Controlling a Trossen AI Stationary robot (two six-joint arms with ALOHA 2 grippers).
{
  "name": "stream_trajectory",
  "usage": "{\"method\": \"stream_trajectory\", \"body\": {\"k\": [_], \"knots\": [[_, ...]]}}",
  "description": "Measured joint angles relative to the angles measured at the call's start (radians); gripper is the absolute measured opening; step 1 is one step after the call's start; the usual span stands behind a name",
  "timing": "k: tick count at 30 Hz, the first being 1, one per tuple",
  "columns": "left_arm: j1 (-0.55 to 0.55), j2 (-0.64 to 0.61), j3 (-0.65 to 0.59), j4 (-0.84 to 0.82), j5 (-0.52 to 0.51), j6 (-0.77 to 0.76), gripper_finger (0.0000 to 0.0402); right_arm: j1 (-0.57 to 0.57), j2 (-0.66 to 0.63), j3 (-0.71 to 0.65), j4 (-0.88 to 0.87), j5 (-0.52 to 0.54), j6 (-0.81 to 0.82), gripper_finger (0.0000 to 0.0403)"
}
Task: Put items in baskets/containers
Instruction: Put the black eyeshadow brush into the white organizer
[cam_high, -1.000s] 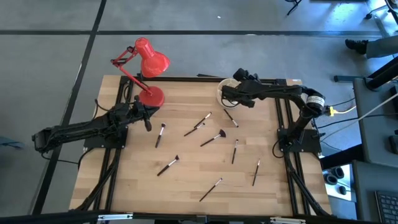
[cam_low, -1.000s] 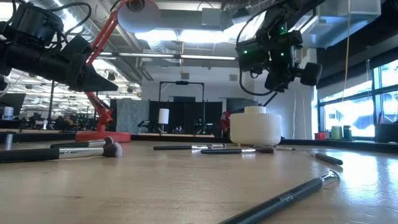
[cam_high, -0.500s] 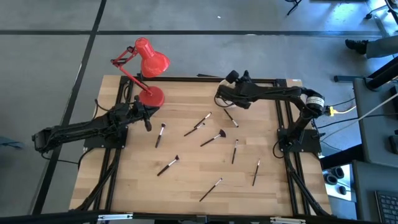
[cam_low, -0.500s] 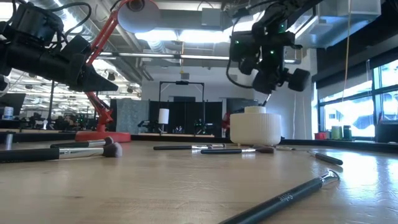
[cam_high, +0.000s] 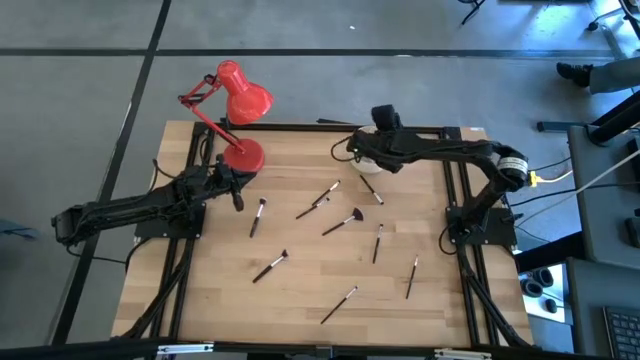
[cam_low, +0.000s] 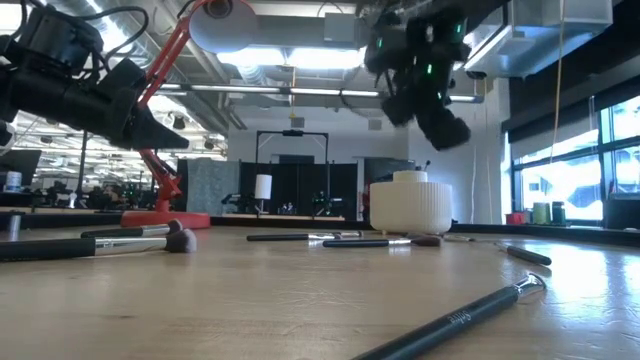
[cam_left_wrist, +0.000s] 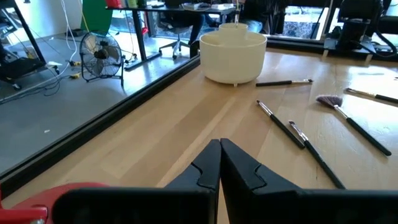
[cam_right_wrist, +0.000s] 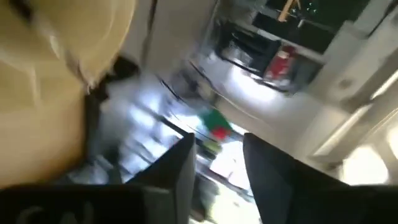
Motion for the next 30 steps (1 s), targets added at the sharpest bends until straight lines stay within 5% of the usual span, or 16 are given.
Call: {"method": "stream_trajectory", "body": {"k": [2,7,9,15,20,30], "knots": [[0.000,0.000,0.000,-0.008,0.000,-0.001,0.0006,0.008,-0.053,0.048,-0.083,-0.156,0.230,0.0151],[0.000,0.000,0.000,-0.025,0.000,-0.020,0.0006,-0.046,-0.218,0.079,-0.187,-0.736,0.774,0.0153],[0.000,0.000,0.000,-0.035,0.000,-0.029,0.0006,-0.048,-0.279,0.027,-0.177,-0.868,0.914,0.0152],[0.000,0.001,0.000,-0.044,0.000,-0.044,0.0006,0.082,-0.349,-0.231,-0.128,-0.874,1.162,0.0151],[0.000,0.000,0.000,-0.017,-0.004,-0.031,0.0006,0.155,-0.346,-0.429,0.082,-0.906,1.271,0.0151],[0.000,0.000,0.000,0.024,-0.010,0.017,0.0006,0.180,-0.336,-0.611,0.249,-0.907,1.286,0.0151]]}}
